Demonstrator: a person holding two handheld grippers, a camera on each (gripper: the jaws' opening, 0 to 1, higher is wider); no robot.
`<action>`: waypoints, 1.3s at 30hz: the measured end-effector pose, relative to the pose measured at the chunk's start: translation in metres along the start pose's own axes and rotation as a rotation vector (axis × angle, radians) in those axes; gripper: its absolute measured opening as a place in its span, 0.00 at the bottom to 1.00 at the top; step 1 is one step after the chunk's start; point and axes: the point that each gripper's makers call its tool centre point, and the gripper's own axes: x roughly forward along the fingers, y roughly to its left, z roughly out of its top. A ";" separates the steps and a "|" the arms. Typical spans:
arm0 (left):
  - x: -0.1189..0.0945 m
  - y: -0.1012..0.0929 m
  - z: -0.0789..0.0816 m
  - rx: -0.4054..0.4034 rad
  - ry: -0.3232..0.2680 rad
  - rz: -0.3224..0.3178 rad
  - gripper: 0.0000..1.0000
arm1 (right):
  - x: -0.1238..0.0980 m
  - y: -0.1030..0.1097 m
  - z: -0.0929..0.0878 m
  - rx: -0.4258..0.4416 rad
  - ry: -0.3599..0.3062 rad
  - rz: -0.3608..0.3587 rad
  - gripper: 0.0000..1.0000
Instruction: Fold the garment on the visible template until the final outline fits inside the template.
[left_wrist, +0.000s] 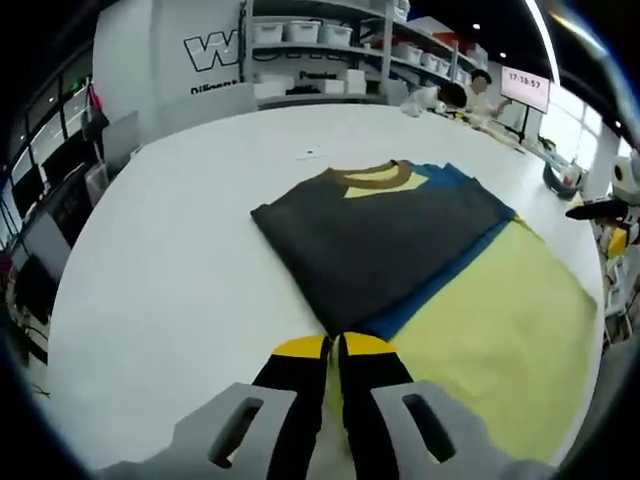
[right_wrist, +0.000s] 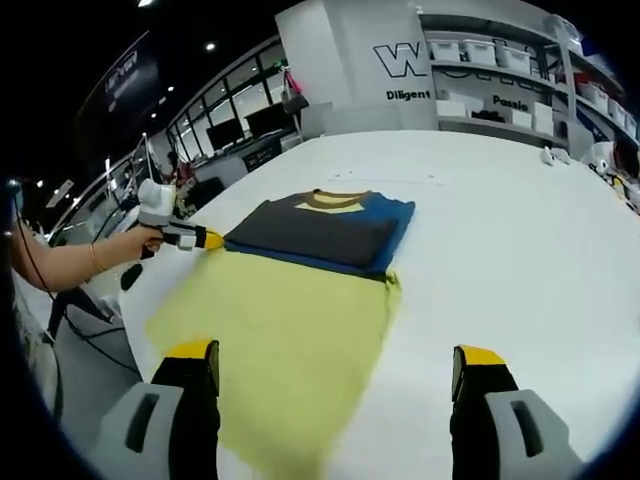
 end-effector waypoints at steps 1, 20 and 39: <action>-0.001 0.003 -0.001 -0.003 0.002 0.002 0.06 | 0.001 0.001 0.000 -0.001 -0.001 0.002 0.95; -0.034 0.029 -0.001 -0.072 -0.062 0.000 0.23 | 0.006 0.028 0.004 -0.029 0.003 0.034 0.95; -0.108 -0.018 -0.015 -0.047 -0.084 -0.127 0.58 | 0.003 0.061 -0.007 -0.037 0.009 0.057 0.99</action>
